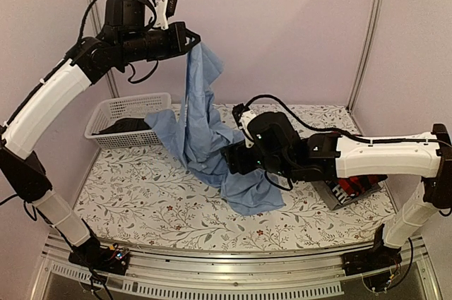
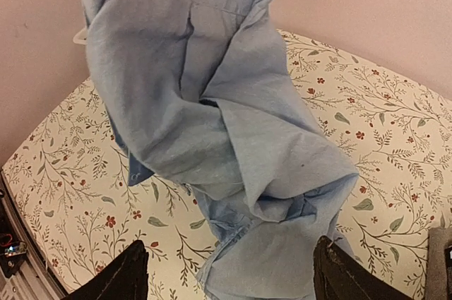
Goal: Fold and stack the long sleeve shirts
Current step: Flatten out the crumpled shirt at the center of the board.
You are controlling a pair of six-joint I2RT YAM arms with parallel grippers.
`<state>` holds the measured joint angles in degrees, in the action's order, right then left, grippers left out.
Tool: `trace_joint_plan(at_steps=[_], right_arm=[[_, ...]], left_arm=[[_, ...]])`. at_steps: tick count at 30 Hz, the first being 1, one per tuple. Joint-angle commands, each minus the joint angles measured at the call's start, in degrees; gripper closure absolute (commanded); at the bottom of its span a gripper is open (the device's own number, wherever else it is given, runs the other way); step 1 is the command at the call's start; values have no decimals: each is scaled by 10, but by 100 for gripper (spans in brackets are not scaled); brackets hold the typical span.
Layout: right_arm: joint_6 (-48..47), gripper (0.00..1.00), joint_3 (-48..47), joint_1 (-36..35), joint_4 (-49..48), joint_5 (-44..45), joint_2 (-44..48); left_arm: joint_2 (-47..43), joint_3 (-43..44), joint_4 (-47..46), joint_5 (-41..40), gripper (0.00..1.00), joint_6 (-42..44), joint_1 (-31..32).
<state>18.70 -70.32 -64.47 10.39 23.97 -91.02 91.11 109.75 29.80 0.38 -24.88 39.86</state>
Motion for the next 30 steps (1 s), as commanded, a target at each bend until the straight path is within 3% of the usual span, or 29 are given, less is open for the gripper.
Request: trace_joint_plan(at_steps=[1, 11, 18, 23, 27, 30], right_arm=[[23, 21, -12, -55, -29, 134, -2], [23, 19, -52, -51, -81, 51, -120], [35, 4, -72, -14, -151, 104, -206], [44, 3, -108, 12, -191, 174, -269], [48, 16, -137, 28, -214, 194, -300], [20, 43, -134, 30, -263, 186, -288]], left_arm=[[-2, 45, 9, -8, 100, -12, -1], [17, 107, 19, 10, 100, -14, 1], [27, 128, 18, 13, 100, -16, 10], [23, 127, 12, -1, 100, -28, 15], [18, 129, 0, -2, 100, -28, 24], [18, 137, 0, -23, 100, -21, 28]])
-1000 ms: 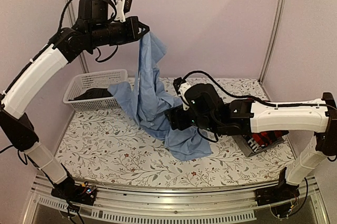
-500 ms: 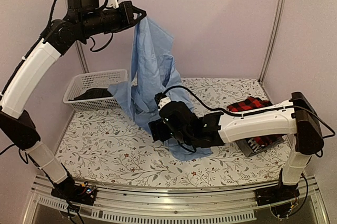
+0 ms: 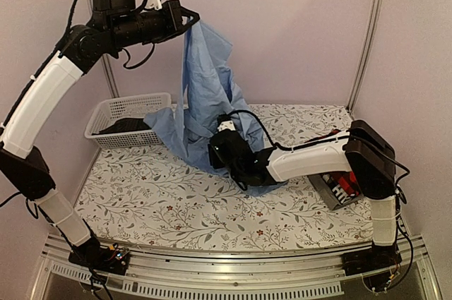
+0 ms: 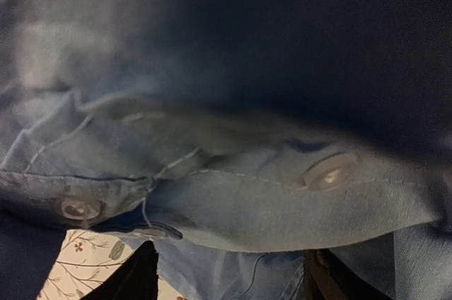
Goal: Fold and stack the long sleeve shirts
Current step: Flatten out the crumpled shirt at the center of the board.
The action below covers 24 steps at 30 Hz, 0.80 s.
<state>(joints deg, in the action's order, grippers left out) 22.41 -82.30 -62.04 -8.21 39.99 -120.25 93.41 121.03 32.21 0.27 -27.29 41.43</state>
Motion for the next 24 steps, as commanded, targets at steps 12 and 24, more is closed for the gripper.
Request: trace_joint_plan(at_steps=[12, 24], right_arm=[[-70, 100, 33, 5, -39, -109, 188], [-84, 100, 13, 4, 141, -273, 363]], left_arm=[[-26, 41, -36, -39, 100, 63, 12], [-28, 115, -48, -72, 100, 141, 59]])
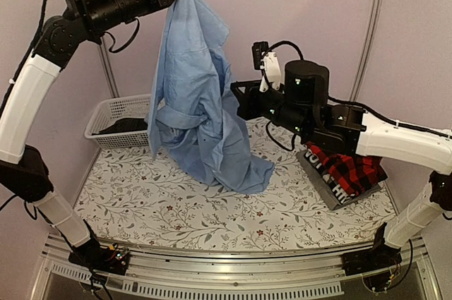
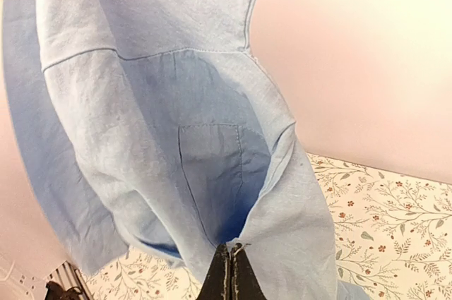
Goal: Fold and stack the long sleeve shirts
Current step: Flatten out the crumpled shirt at the center of the board.
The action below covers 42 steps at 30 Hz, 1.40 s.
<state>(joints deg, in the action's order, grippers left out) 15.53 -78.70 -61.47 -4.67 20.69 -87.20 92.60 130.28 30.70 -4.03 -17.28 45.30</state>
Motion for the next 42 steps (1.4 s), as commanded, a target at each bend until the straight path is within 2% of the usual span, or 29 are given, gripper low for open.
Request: trace_joint_plan(at_steps=[1, 3, 7, 8, 11, 15, 17, 19, 21, 22, 23, 28, 29, 35, 39, 42], right_arm=[[-20, 100, -35, -3, 131, -87, 36], [-16, 98, -38, -5, 165, -88, 37], [26, 68, -8, -24, 175, -86, 35], [41, 63, -5, -33, 176, -77, 30], [68, 37, -5, -62, 179, -46, 1], [97, 11, -5, -94, 181, 4, -38], [113, 6, -18, -98, 193, 26, -58], [136, 5, -31, -99, 215, 59, -79], [155, 10, -43, -99, 239, 95, -100], [170, 17, -43, -97, 249, 106, -104], [176, 28, -38, -92, 254, 105, -103], [191, 97, 20, -42, 252, 72, -50], [188, 100, 29, -31, 252, 67, -39], [159, 100, 79, 80, 249, 31, 18], [120, 100, 106, 194, 176, -38, 15], [95, 100, 45, 242, 156, -87, -54]], left_arm=[[-19, 27, -34, -31, 100, 45, 25], [-16, 32, -35, -41, 100, 52, 35], [-7, 38, -36, -64, 100, 63, 54], [-5, 38, -36, -68, 100, 64, 56], [-1, 39, -39, -73, 100, 66, 58], [5, 41, -38, -76, 100, 69, 59], [6, 40, -37, -77, 100, 69, 59], [7, 39, -36, -78, 100, 68, 59], [6, 37, -35, -79, 100, 69, 59], [6, 36, -34, -82, 100, 71, 59], [6, 35, -31, -88, 100, 73, 59], [1, 22, -24, -101, 100, 80, 58], [-1, 17, -24, -103, 100, 81, 57], [-9, 6, -1, -116, 100, 83, 56], [-16, -4, 10, -34, 100, 69, 60], [-3, 0, -1, 12, 100, 81, 96]])
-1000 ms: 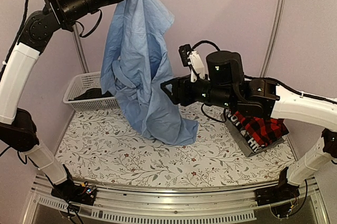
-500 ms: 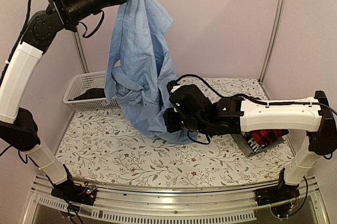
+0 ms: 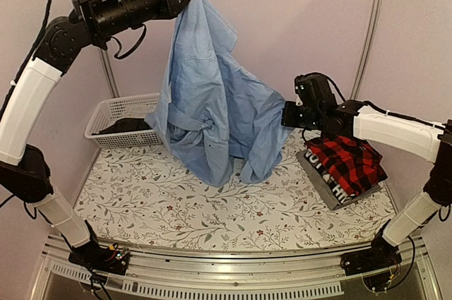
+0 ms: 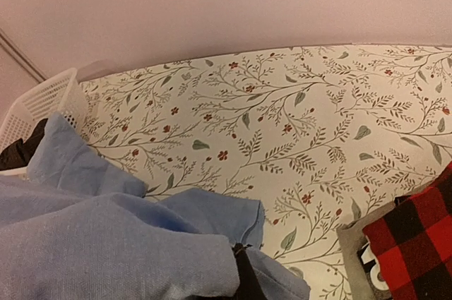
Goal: Fold and stack the long sleeve shirts
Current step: Flatten out the crumpled shirt at the center of the board.
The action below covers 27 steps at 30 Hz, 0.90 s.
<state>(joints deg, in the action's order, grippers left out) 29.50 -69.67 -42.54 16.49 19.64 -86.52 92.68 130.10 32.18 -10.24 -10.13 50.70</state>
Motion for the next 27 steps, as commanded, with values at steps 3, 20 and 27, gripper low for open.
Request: trace_joint_plan(at_steps=[3, 20, 27], right_arm=[[-72, 100, -130, 59, -60, -105, -134], [-16, 17, -9, 54, -79, -123, -9], [-4, 15, 56, -37, -104, -61, 37]], left_arm=[[32, 48, -20, 27, 100, 65, 116], [187, 64, -3, 20, 100, -85, -94], [267, 28, 39, 170, 100, -153, -175]])
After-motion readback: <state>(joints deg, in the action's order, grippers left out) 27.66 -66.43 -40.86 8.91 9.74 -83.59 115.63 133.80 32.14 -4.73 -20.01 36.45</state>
